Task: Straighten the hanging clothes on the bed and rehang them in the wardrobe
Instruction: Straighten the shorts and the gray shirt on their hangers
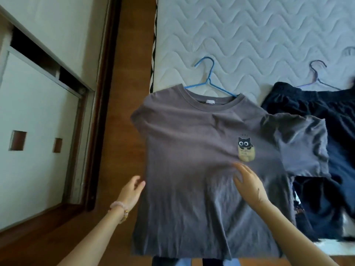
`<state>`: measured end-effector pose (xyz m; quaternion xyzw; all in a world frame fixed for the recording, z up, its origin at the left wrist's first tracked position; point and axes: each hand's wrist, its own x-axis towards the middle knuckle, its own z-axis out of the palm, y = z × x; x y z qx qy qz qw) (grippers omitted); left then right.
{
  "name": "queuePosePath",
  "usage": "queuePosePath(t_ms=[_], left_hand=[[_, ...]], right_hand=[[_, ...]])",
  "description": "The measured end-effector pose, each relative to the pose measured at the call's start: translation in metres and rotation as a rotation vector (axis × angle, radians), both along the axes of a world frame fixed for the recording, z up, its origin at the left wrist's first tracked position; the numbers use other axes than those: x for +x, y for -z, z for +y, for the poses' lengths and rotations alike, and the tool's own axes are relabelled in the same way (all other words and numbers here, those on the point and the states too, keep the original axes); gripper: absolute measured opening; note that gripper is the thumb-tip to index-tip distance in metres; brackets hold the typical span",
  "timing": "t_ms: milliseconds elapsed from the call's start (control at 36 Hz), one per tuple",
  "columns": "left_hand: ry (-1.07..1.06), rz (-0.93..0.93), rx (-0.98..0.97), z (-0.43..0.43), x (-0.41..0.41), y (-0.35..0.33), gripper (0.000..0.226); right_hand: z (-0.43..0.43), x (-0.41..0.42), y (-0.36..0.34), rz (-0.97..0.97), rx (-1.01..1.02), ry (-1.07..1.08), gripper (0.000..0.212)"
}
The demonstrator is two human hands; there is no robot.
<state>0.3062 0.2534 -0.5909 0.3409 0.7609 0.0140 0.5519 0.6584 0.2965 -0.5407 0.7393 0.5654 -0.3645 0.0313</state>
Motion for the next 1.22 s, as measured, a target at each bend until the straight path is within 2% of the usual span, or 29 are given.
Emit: queuePosePath(t_ms=[111,194,333,417,556,694,833,917,972,1028,1083,1111,1194,1222], left_hand=[[-0.048,-0.001,0.067,-0.032,0.021,-0.033,0.031],[0.006,0.004,0.102,-0.04,0.035,-0.069,0.027],[0.172,-0.054,0.143,-0.043,0.079,-0.128,0.014],[0.235,-0.113,0.202,-0.051,0.118,-0.158,0.021],[0.31,-0.206,0.273,-0.091,0.198,-0.194,0.028],[0.46,-0.269,0.191,-0.143,0.295,-0.203,0.024],[0.611,-0.271,0.114,-0.199,0.392,-0.203,0.025],[0.736,-0.236,0.059,-0.234,0.427,-0.201,0.027],[0.8,-0.205,0.045,-0.251,0.439,-0.2,0.027],[0.835,-0.158,0.043,-0.263,0.448,-0.2,0.027],[0.853,-0.107,0.058,-0.267,0.455,-0.2,0.027],[0.853,-0.087,0.055,-0.268,0.457,-0.199,0.027],[0.866,-0.026,0.013,-0.264,0.465,-0.194,0.026],[0.868,-0.005,-0.001,-0.261,0.468,-0.191,0.026]], right_hand=[[-0.048,0.019,-0.028,-0.002,-0.143,0.188,0.035],[-0.081,0.035,-0.058,0.04,-0.201,0.309,0.025],[-0.142,0.063,-0.113,0.137,-0.091,0.524,0.014],[-0.192,0.078,-0.142,0.23,-0.017,0.689,0.016],[-0.306,0.114,-0.152,0.34,-0.032,0.931,0.022],[-0.424,0.148,-0.144,0.441,-0.091,1.182,0.02],[-0.522,0.178,-0.134,0.485,-0.241,1.238,0.016],[-0.562,0.191,-0.132,0.456,-0.23,1.283,0.018],[-0.582,0.206,-0.124,0.465,-0.207,1.325,0.03],[-0.604,0.227,-0.087,0.541,-0.229,1.235,0.05],[-0.627,0.245,-0.05,0.634,-0.122,1.202,0.061],[-0.626,0.254,-0.052,0.635,-0.095,1.213,0.06],[-0.587,0.269,-0.11,0.547,-0.04,1.38,0.033],[-0.578,0.276,-0.117,0.58,-0.002,1.444,0.024]])
